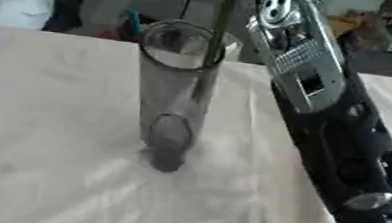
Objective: Arrange flowers into the vase.
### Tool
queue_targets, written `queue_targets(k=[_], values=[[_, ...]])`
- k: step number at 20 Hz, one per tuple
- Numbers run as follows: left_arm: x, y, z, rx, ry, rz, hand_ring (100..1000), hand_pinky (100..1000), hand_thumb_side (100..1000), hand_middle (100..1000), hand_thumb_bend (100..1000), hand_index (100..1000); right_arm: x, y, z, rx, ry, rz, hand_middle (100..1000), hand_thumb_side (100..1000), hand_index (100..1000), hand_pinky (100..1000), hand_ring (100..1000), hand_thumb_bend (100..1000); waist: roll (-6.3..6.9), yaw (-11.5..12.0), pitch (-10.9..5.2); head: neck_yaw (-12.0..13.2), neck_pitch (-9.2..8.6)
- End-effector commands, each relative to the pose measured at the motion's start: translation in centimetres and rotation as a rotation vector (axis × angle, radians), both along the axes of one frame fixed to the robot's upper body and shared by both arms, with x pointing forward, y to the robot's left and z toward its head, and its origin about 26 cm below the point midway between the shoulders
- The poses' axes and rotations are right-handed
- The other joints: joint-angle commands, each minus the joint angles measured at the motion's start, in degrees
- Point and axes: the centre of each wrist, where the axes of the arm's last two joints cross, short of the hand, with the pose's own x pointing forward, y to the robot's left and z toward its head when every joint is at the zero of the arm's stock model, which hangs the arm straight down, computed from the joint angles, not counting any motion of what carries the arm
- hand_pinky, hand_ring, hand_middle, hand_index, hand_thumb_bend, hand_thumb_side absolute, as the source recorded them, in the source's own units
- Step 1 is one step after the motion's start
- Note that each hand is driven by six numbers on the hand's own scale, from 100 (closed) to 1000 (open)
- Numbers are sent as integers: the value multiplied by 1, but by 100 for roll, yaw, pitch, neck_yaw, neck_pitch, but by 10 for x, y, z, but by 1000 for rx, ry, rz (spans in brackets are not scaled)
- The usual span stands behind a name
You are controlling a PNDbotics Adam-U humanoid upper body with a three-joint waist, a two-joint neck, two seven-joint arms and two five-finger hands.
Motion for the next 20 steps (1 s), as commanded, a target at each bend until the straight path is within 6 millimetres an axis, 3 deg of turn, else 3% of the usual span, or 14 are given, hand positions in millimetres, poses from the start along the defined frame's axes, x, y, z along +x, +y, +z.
queue_targets(k=[1,5,10,20], values=[[-3,4,8,7,-30,14,775,638,1000,776,100,857,-9,0,12,29,-66,22,185,766,250,250,272,100,32,-3,-198,-14,-5],[-3,4,8,7,-30,16,775,638,1000,777,100,857,-7,-2,8,11,-60,16,196,782,277,263,281,100,26,-21,-202,5,-18],[-3,5,8,9,-27,17,775,638,1000,777,100,857,-8,-4,6,-33,-54,10,182,644,250,255,273,100,27,-40,-205,13,-16],[-4,6,7,9,-24,23,776,639,1000,778,100,857,-13,-14,4,-126,-51,-30,184,678,258,257,273,100,23,-90,-219,45,-21]])
